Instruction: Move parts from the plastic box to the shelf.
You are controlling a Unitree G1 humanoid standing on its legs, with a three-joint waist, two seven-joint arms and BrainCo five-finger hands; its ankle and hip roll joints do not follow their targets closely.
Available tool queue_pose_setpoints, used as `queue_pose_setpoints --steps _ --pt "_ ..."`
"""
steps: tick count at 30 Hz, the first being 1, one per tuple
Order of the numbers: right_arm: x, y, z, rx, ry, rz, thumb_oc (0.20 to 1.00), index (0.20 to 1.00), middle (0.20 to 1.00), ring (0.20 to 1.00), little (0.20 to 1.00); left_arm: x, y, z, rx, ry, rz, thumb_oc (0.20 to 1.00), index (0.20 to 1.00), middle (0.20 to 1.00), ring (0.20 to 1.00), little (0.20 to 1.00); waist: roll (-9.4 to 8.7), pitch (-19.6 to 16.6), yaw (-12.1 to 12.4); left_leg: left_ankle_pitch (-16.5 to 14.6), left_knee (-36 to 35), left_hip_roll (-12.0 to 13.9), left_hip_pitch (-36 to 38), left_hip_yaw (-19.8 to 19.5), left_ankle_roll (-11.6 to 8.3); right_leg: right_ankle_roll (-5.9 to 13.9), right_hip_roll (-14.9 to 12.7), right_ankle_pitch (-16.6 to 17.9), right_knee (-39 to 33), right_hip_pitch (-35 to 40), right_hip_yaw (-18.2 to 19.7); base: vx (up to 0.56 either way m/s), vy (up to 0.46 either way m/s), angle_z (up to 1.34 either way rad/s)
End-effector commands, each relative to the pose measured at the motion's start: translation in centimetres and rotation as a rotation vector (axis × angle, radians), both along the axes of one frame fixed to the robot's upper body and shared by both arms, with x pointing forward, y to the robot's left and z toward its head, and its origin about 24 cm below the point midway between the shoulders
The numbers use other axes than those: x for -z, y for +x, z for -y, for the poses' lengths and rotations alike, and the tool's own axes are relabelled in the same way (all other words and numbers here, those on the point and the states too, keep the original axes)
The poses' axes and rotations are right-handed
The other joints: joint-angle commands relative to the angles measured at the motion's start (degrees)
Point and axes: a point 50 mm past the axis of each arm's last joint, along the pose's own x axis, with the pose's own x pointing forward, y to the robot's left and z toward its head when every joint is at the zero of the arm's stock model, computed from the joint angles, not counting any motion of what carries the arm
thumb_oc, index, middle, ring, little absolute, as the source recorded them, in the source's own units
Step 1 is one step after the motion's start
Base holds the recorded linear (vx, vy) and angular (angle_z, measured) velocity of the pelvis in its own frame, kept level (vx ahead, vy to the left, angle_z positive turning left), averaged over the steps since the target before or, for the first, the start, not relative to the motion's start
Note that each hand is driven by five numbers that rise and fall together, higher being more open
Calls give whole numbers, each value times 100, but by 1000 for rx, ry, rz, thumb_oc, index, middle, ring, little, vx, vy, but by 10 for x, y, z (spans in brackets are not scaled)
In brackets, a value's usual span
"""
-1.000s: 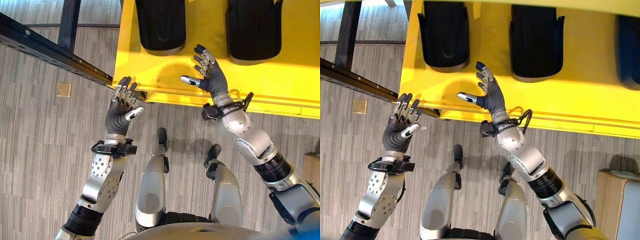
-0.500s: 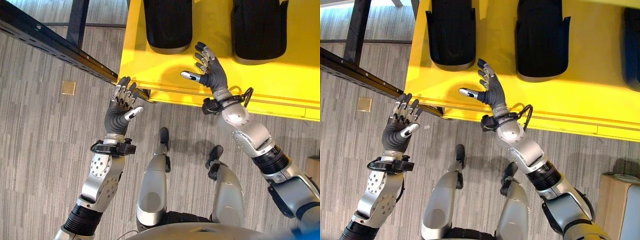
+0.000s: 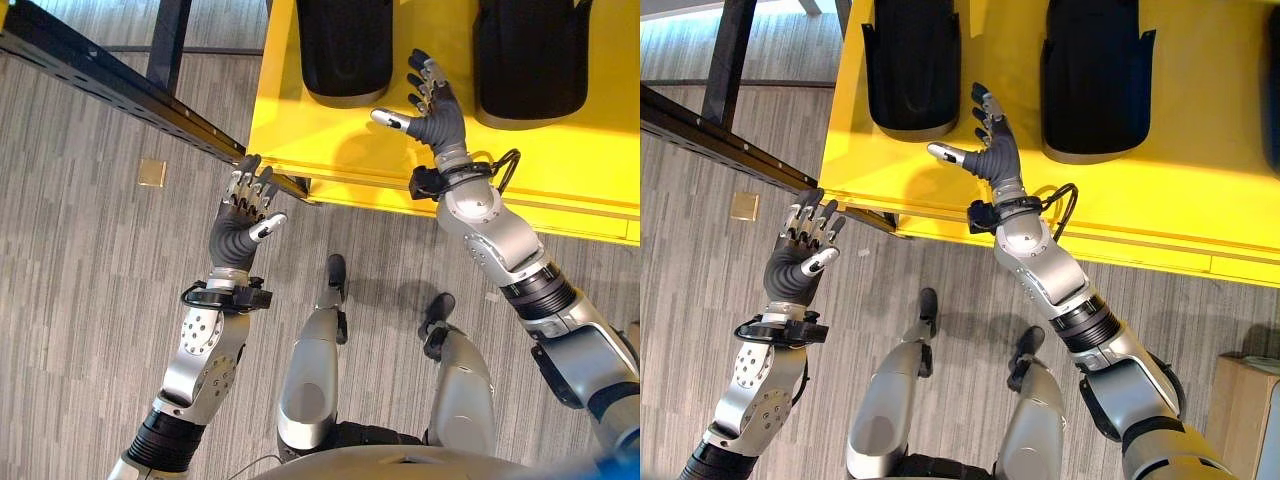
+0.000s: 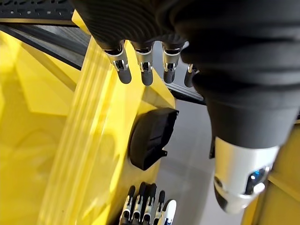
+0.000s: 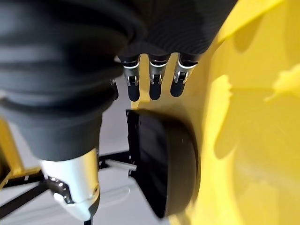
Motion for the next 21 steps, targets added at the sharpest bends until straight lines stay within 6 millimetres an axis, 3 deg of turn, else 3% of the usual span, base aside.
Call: queue_pose_setpoints --steps 1,4,10,21 --pt "-46 -6 -6 -14 46 193 1000 1000 1000 1000 1000 -15 -8 2 24 -13 97 1000 1000 1000 1000 1000 -6 -132 92 -432 478 -142 30 113 73 96 222 461 -206 -50 -9 23 -11 7" --pt "-46 -3 -2 -3 44 186 1000 1000 1000 1000 1000 -12 -10 2 26 -13 83 1000 1000 1000 1000 1000 14 -132 118 -572 561 -182 70 29 43 166 179 302 -40 -28 49 101 1 7" --pt "-71 5 -7 -6 83 212 1000 1000 1000 1000 1000 -25 15 14 -5 -28 109 1000 1000 1000 1000 1000 -125 -132 112 -798 1413 -109 -525 77 96 -16 114 -15 981 -592 23 -3 -33 7" --pt "-74 4 -31 -82 74 234 1000 1000 1000 1000 1000 -34 49 31 -80 -25 123 1000 1000 1000 1000 1000 -405 -132 -85 -928 2061 124 -1236 5 105 -146 294 -255 1710 -1229 126 -41 -24 -2"
